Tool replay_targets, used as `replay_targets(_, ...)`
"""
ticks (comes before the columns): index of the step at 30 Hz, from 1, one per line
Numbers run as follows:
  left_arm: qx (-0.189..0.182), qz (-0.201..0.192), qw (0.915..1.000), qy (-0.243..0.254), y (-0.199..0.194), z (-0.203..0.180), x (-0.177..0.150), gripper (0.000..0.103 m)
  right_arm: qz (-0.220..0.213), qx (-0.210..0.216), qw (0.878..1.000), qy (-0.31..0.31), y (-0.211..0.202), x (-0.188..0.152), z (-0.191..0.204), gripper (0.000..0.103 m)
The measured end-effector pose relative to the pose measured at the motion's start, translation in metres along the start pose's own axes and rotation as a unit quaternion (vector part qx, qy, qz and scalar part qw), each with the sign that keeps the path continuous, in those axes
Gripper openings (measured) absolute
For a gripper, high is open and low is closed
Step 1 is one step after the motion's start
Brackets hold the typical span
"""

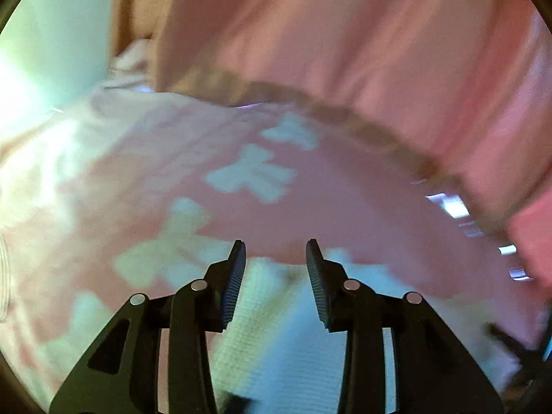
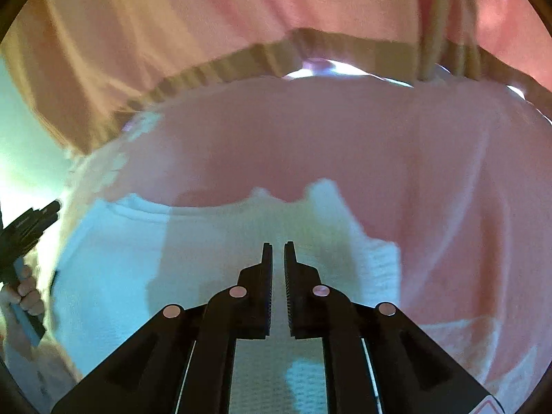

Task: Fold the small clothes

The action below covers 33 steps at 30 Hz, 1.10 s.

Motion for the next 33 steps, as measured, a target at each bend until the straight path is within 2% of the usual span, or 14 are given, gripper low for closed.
replay_targets(1,-0.032,0.005,0.9992,0.023,-0.001,-0.014,-0.004,0.039,-0.001,0.015,1.0,-0.008,0.005,0.0,0.009,0.008)
replay_targets(3,-0.038,0.019,0.9959,0.08,0.008,-0.042,-0.016,0.042,0.011,0.035,0.999,-0.026,0.01,0.002,0.025,0.008)
replay_targets(7,0.009,0.074,0.985,0.156,0.044,-0.069,-0.046,0.044,0.049,-0.031,0.998,-0.039,0.039,-0.003,0.026,0.0)
replay_targets(9,0.047,0.102,0.9801,0.163,0.064,-0.064,-0.054,0.044,0.037,-0.042,0.998,0.002,0.033,0.006,0.007,0.0)
replay_targets(11,0.047,0.095,0.9825,0.154,0.063,-0.06,-0.053,0.045,0.008,-0.078,0.996,0.032,0.015,0.012,-0.009,0.004)
replay_targets(13,0.048,0.088,0.9839,0.148,0.06,-0.056,-0.051,0.045,-0.007,-0.045,0.998,0.046,0.002,0.016,-0.014,0.005)
replay_targets(16,0.055,0.089,0.9827,0.153,0.062,-0.053,-0.054,0.045,0.035,-0.098,0.994,0.037,0.019,0.013,-0.028,0.0)
replay_targets(20,0.065,0.074,0.9798,0.174,0.058,-0.059,-0.057,0.046,-0.007,-0.067,0.996,0.061,-0.009,0.014,-0.03,0.003)
replay_targets(22,0.054,0.07,0.9808,0.174,0.049,-0.063,-0.057,0.055,-0.02,-0.029,0.998,0.049,-0.026,0.007,-0.015,0.009)
replay_targets(25,0.03,0.07,0.9819,0.173,0.036,-0.07,-0.064,0.057,0.0,0.039,0.999,0.018,-0.025,-0.01,0.02,0.009)
replay_targets(29,0.016,0.083,0.9778,0.192,0.038,-0.085,-0.081,0.06,0.039,0.076,0.994,-0.062,0.002,-0.028,0.079,0.009)
replay_targets(31,0.04,0.074,0.9716,0.221,0.042,-0.093,-0.09,0.063,0.059,0.075,0.991,-0.092,0.02,-0.03,0.097,0.007)
replay_targets(32,0.048,0.069,0.9685,0.235,0.043,-0.095,-0.091,0.065,0.065,0.049,0.991,-0.104,0.029,-0.031,0.097,0.0)
replay_targets(33,0.051,0.067,0.9672,0.24,0.044,-0.095,-0.091,0.067,0.066,0.044,0.992,-0.102,0.032,-0.032,0.094,0.0)
Point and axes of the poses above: each gripper's, at about its wrist camera, not at the fingertips, and y roughly the way its jaws point, z to its left, x to its top, the point moved 1 cm from there along y, roughly the way its jaws point, and after that the axes turned 2 degrees about z, right-handed, at the moved point
